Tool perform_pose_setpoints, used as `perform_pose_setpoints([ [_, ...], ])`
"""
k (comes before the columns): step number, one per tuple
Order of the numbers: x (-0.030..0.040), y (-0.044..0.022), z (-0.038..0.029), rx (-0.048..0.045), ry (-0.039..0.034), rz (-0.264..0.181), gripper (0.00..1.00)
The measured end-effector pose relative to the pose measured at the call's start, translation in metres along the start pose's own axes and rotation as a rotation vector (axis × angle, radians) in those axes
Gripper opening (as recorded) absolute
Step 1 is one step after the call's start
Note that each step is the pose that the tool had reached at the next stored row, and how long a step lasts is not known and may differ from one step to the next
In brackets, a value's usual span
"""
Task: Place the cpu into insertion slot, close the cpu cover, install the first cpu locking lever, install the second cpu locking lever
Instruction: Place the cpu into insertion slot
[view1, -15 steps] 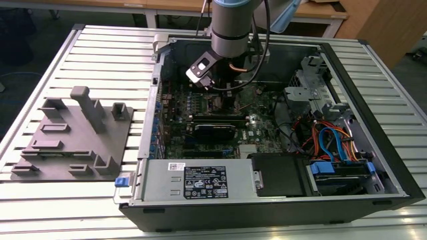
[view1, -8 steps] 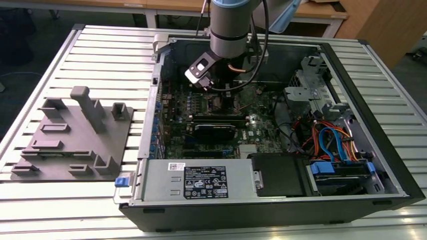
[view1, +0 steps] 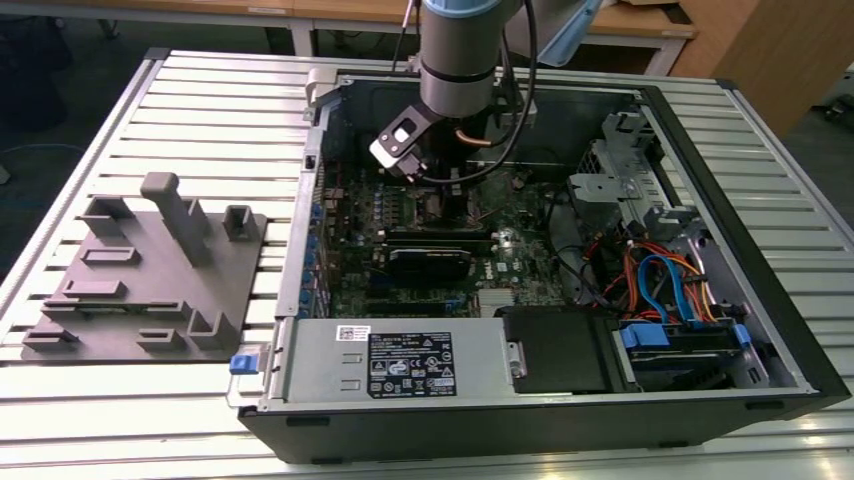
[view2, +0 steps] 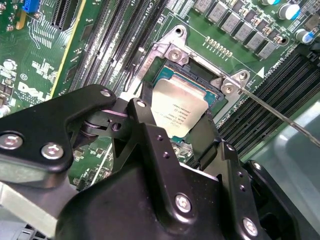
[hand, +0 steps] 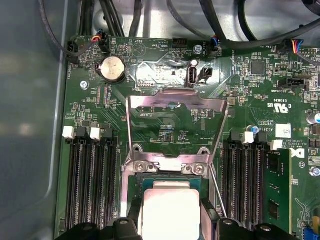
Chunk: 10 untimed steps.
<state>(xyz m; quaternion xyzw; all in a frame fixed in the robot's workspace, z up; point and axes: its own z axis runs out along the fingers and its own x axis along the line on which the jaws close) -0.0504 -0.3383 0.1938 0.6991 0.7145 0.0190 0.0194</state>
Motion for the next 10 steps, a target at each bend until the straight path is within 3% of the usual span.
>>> perform_pose_setpoints([
  [10,0.0,0.0,0.0019,0.0001,0.0,0.006,0.54],
])
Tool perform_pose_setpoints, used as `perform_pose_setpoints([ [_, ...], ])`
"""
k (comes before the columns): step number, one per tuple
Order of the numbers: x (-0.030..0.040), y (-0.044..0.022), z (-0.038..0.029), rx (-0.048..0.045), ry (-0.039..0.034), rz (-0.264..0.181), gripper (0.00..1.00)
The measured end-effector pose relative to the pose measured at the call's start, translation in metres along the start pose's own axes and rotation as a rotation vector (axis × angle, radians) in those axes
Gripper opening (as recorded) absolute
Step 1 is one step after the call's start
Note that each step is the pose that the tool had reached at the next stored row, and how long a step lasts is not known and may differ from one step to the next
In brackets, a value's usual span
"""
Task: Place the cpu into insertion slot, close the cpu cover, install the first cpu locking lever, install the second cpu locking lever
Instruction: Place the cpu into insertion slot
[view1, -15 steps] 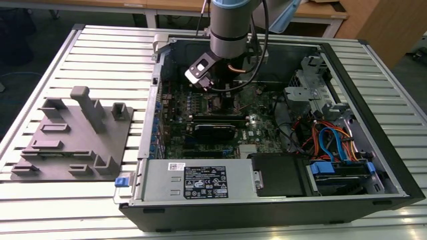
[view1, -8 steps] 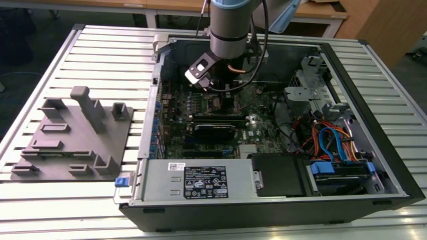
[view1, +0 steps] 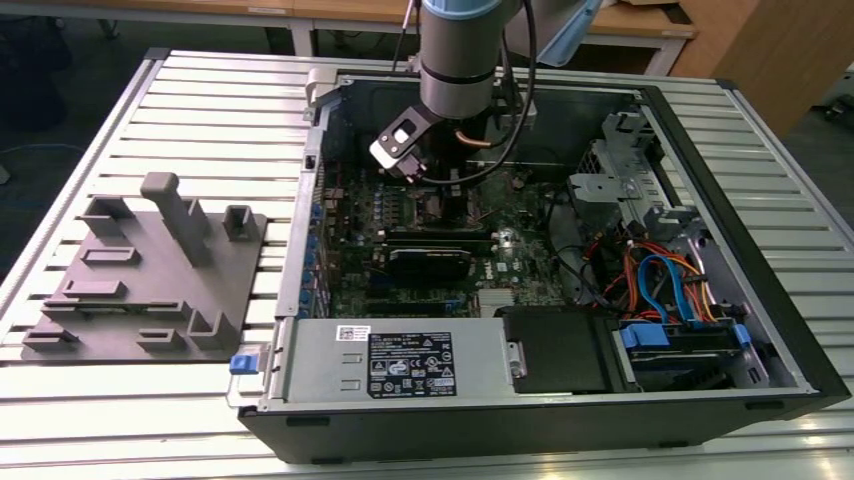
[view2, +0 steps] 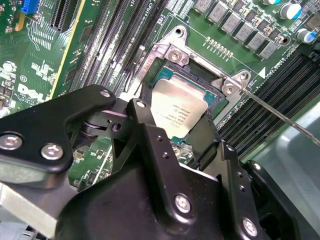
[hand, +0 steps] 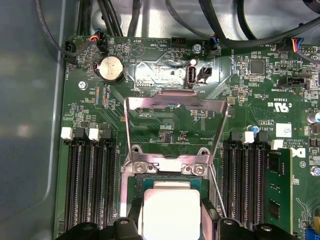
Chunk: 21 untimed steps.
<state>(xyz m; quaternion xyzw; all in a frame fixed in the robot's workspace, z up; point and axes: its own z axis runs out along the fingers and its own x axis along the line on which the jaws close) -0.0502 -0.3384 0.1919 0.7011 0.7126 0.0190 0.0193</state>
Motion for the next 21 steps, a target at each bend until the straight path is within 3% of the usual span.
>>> perform_pose_setpoints([
  [9,0.0,0.0,0.0002,-0.0003,0.0007,0.0,0.54],
  [17,0.0001,-0.0007,-0.0002,-0.0005,0.0133,0.003,0.54],
  [21,-0.0005,-0.0007,0.0001,-0.0006,0.0135,0.013,0.54],
])
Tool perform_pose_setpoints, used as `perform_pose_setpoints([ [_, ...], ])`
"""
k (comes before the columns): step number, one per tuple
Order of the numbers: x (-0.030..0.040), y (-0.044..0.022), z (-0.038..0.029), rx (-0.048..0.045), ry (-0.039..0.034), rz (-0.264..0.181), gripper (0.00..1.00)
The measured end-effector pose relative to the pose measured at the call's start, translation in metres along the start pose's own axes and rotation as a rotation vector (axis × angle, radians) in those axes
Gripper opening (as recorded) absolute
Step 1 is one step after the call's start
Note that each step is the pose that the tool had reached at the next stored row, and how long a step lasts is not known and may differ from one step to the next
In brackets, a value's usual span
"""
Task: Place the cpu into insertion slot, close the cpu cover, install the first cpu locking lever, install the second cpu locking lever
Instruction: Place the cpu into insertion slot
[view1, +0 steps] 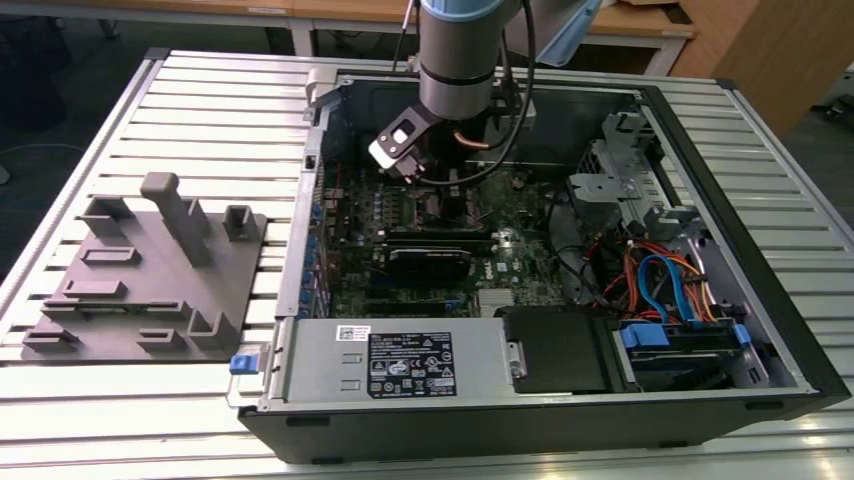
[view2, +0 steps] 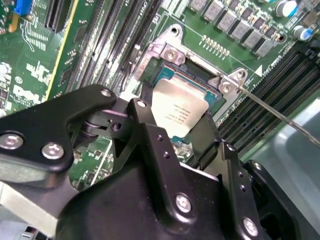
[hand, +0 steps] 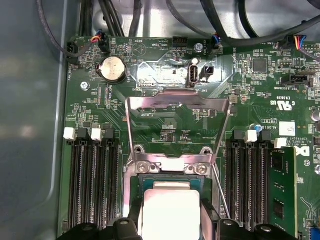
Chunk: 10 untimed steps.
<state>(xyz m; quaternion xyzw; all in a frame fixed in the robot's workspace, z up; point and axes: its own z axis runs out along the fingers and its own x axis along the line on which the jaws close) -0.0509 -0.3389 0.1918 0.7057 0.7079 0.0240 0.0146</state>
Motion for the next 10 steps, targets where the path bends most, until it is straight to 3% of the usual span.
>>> perform_pose_setpoints([
  [10,-0.0002,0.0,0.0,0.0,-0.0005,0.006,0.54],
])
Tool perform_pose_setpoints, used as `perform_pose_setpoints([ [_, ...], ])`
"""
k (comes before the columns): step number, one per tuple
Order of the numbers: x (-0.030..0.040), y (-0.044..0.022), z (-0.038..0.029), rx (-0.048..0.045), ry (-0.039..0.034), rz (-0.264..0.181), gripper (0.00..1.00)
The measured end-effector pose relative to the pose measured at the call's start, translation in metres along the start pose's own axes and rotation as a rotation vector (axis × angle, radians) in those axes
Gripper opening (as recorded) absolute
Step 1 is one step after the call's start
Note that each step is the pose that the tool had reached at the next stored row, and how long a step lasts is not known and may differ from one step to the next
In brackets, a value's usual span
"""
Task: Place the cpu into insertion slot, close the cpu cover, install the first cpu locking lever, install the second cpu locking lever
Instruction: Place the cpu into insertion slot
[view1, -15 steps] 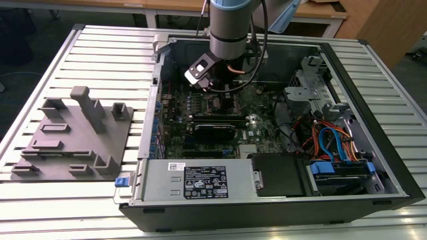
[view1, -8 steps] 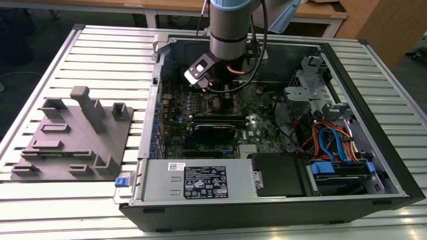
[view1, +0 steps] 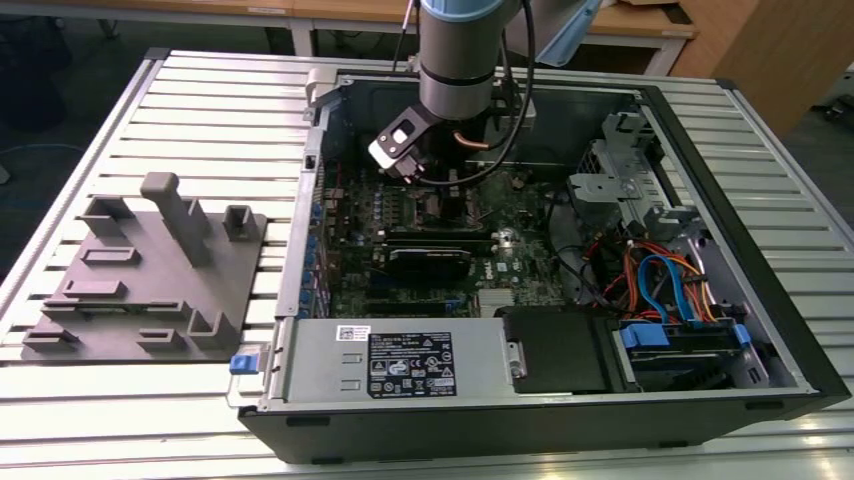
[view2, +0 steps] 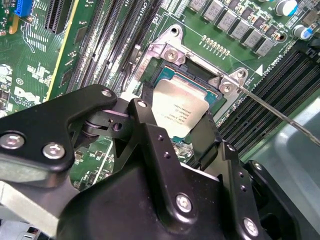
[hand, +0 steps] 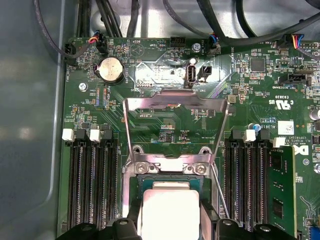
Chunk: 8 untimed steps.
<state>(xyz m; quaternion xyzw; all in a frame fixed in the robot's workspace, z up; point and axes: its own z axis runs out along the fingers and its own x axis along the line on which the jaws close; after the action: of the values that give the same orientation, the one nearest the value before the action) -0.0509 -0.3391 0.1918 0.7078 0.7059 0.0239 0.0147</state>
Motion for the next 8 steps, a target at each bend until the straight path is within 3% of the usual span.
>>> perform_pose_setpoints([
  [6,0.0,0.0,0.0,0.0,0.0,0.0,0.55],
  [7,0.0,0.0,0.0001,-0.0001,0.0001,0.0,0.62],
  [8,0.0,0.0,0.0,-0.0001,0.0001,0.0,0.62],
])
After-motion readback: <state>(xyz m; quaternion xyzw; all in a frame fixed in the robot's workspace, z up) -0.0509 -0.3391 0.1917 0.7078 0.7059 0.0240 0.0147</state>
